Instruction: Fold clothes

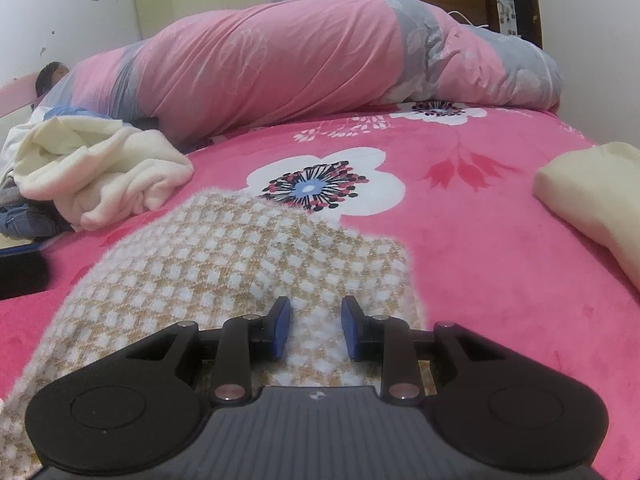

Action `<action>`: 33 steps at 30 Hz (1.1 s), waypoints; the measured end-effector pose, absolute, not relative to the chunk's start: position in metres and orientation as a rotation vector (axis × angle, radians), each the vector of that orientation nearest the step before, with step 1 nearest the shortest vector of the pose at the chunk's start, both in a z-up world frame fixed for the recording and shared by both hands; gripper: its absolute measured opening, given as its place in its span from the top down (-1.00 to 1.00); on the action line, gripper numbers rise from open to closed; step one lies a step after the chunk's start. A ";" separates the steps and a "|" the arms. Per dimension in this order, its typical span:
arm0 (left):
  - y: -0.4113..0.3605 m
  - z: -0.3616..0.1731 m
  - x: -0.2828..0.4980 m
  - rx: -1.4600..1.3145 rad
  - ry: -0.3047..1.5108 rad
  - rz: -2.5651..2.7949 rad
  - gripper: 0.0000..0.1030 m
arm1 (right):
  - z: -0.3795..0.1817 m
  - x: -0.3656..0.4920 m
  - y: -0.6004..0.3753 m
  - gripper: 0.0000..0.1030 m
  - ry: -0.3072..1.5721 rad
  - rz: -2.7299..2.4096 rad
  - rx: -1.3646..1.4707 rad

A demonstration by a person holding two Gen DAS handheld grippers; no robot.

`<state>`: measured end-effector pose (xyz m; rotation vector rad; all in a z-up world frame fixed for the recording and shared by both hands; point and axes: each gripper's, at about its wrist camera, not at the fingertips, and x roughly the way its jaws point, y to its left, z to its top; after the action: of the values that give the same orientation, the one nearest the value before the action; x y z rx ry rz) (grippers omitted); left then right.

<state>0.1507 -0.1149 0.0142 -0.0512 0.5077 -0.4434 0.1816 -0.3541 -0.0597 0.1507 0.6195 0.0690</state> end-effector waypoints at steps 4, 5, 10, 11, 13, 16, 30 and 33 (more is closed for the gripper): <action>-0.115 0.012 0.130 -0.025 0.557 -0.394 -0.23 | -0.059 0.182 -0.354 0.43 0.621 0.067 0.146; -0.118 0.010 0.127 -0.012 0.566 -0.382 -0.24 | -0.057 0.182 -0.353 0.43 0.626 0.064 0.138; -0.122 0.009 0.119 0.010 0.605 -0.339 -0.39 | -0.025 0.160 -0.353 0.13 0.621 0.049 0.125; -0.121 0.008 0.119 0.011 0.613 -0.332 -0.39 | -0.019 0.151 -0.357 0.11 0.606 0.051 0.149; -0.121 0.006 0.118 0.010 0.646 -0.322 -0.39 | -0.012 0.131 -0.375 -0.21 0.600 0.057 0.234; -0.122 0.002 0.118 -0.017 0.697 -0.322 -0.40 | -0.019 0.109 -0.405 -0.63 0.643 0.060 0.376; -0.138 -0.003 0.109 0.000 0.748 -0.313 -0.51 | -0.074 0.108 -0.444 -0.96 0.861 0.152 0.699; -0.140 -0.003 0.109 0.006 0.749 -0.309 -0.52 | -0.078 0.115 -0.444 -0.99 0.857 0.173 0.742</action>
<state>0.1090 -0.1399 -0.0032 0.0061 0.7487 -0.3088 0.1155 -0.4443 -0.0777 0.7416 0.8571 0.1728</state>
